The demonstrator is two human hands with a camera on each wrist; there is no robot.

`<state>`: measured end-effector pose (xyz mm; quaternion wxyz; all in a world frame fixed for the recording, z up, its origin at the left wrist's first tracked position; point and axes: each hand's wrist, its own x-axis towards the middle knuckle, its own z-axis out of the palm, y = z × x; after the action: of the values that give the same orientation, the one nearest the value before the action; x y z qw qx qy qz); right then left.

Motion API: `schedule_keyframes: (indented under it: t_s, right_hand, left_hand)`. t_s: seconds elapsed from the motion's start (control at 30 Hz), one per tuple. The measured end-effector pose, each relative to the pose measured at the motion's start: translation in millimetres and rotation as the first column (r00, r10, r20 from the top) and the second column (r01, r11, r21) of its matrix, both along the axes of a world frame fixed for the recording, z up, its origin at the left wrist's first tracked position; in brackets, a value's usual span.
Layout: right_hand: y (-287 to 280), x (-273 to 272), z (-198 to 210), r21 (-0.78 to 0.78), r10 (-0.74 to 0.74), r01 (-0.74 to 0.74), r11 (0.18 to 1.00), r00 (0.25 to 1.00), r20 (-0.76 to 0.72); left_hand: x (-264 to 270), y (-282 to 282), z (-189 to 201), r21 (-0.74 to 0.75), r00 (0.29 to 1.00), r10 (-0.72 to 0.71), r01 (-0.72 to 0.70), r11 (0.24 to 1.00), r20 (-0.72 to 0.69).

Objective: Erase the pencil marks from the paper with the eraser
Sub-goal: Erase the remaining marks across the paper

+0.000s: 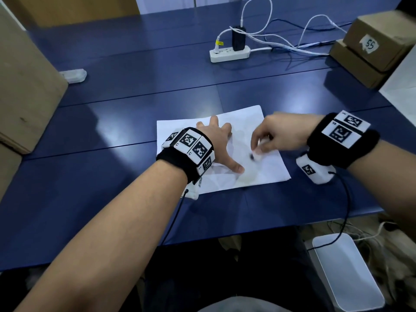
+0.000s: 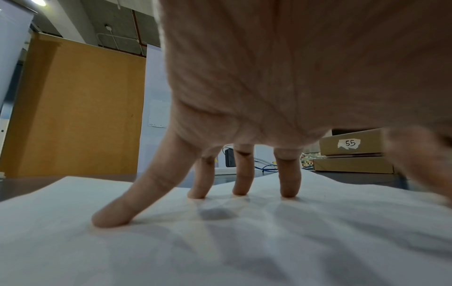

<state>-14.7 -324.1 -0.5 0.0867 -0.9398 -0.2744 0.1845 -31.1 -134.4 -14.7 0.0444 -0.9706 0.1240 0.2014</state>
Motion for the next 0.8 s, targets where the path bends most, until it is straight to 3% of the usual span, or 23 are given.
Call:
schedule_keyframes:
  t_s: [0.07, 0.13, 0.27, 0.33, 0.43, 0.53, 0.6, 0.7, 0.73, 0.8]
  right_hand:
    - [-2, 12, -1, 0.035, -0.118, 0.114, 0.993, 0.983, 0.143]
    - [-5, 13, -1, 0.056, -0.140, 0.133, 0.990, 0.978, 0.158]
    - [-2, -13, 2, -0.011, 0.101, -0.104, 0.995, 0.981, -0.165]
    - [-1, -18, 3, -0.014, 0.145, -0.152, 0.988, 0.965, -0.219]
    - [3, -3, 0, -0.009, 0.057, -0.056, 0.998, 0.998, 0.014]
    - [0, 11, -2, 0.028, -0.085, 0.081, 0.996, 0.973, 0.213]
    - [-3, 6, 0, 0.014, -0.038, 0.036, 0.999, 0.991, 0.130]
    - [-3, -15, 4, -0.050, 0.113, -0.122, 0.991, 0.982, -0.152]
    - [-4, -19, 4, -0.060, 0.134, -0.148, 0.987, 0.973, -0.187]
    - [-3, -15, 4, -0.074, 0.128, -0.138, 0.988, 0.984, -0.122]
  left_hand:
    - [-1, 0, 0, 0.000, 1.000, 0.004, -0.004, 1.000, -0.003]
    - [-1, 0, 0, -0.001, 1.000, 0.003, -0.003, 1.000, -0.002]
    - [-1, 0, -1, -0.011, 1.000, 0.005, -0.005, 1.000, 0.005]
    - [-1, 0, -1, -0.011, 1.000, 0.006, -0.006, 1.000, 0.006]
    - [-1, 0, -1, -0.003, 1.000, 0.005, -0.005, 1.000, 0.006]
    - [-1, 0, -2, -0.004, 1.000, 0.008, -0.008, 1.000, 0.003]
    - [-1, 0, -1, 0.001, 1.000, 0.007, -0.007, 1.000, 0.006]
    - [-2, 0, -1, -0.006, 1.000, 0.009, -0.009, 1.000, 0.009]
    - [-2, 0, -1, -0.009, 1.000, 0.007, -0.007, 1.000, 0.011]
    - [-2, 0, -1, -0.008, 1.000, 0.007, -0.007, 1.000, 0.009]
